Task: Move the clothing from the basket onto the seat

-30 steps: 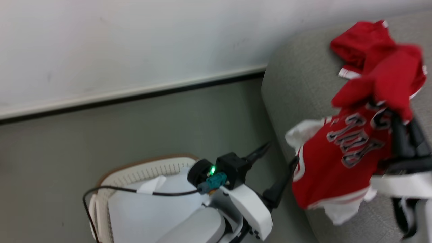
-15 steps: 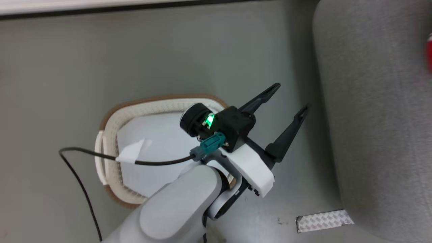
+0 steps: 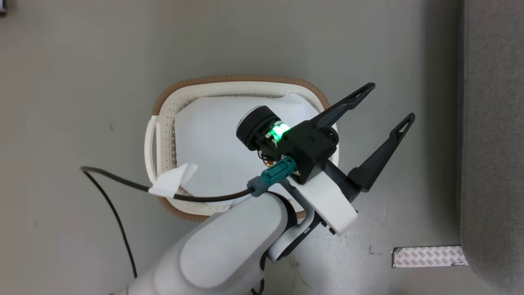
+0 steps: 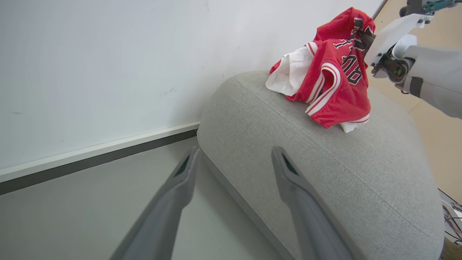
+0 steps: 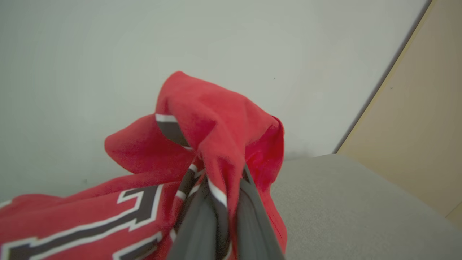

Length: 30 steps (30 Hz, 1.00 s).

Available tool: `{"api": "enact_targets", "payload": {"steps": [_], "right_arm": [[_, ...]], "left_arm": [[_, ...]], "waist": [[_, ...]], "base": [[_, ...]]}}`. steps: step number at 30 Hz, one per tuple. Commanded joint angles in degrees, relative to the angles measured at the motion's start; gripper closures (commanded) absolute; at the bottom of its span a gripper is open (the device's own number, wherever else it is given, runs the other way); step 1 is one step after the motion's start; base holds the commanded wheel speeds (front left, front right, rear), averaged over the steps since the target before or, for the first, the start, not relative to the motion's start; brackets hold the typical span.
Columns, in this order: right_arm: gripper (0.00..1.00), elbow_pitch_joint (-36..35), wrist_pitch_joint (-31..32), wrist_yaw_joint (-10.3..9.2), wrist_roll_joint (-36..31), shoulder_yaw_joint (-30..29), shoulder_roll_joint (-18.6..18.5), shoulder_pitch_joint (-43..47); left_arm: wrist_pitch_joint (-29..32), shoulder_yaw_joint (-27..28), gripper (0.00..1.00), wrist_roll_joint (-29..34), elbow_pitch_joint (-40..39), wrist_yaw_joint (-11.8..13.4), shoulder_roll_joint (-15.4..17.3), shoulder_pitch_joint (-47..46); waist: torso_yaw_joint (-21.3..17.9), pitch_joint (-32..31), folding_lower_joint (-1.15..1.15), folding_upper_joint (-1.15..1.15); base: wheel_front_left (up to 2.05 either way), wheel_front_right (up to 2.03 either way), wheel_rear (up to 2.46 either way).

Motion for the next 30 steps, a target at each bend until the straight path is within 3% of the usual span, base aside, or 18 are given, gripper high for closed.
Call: {"api": "enact_targets", "payload": {"steps": [1, 3, 4, 5, 12, 23, 30], "right_arm": [[1.00, 1.32, -0.71, -0.15, -1.77, -1.88, 0.45, 0.49], [0.59, 2.98, -1.44, -0.14, -4.21, -3.97, 2.16, 0.91], [0.07, 3.57, -1.62, -0.15, -4.96, -4.75, 2.86, 1.05], [0.00, 3.96, -1.96, -0.14, -6.08, -5.32, 3.38, 1.36], [0.00, 2.98, -2.35, -0.15, -10.03, -3.27, 6.82, 4.70], [0.00, -18.98, -2.28, -0.15, -0.57, 10.63, 14.69, 28.48], [0.00, -28.27, -2.25, -0.14, 1.73, 16.73, 18.63, 42.16]], "left_arm": [[0.09, 0.08, 0.00, -0.10, -0.12, 0.12, 0.38, -0.20], [-0.09, 0.12, 0.00, -0.21, 0.03, 0.40, 0.69, 0.38], [-0.22, 0.17, 0.00, -0.32, 0.12, 0.44, 0.88, 0.66], [-0.31, 0.27, 0.00, -0.61, 0.28, 0.52, 1.00, 0.98], [-1.59, 0.91, 0.00, -2.15, 1.43, 0.86, 2.23, 3.28], [-6.36, 4.09, 0.00, -6.77, 6.83, 1.92, 5.44, 11.83], [-9.24, 7.66, 0.00, -10.06, 11.12, 3.20, 7.62, 19.81]], "waist": [[0.45, 1.03, -0.01, 0.00], [0.47, 1.21, -0.01, 0.00], [0.44, 1.21, -0.01, 0.00], [0.41, 1.08, -0.01, 0.00], [-0.35, -2.31, -0.01, 0.00], [-0.81, -16.17, -0.01, 0.00], [0.02, -26.06, -0.01, 0.00]], "base": [[0.00, 0.00, 0.00], [0.00, 0.00, 0.00], [0.00, 0.00, 0.00], [0.00, 0.00, 0.00], [0.00, 0.00, 0.00], [0.00, 0.00, 0.00], [0.00, 0.00, 0.00]]}}
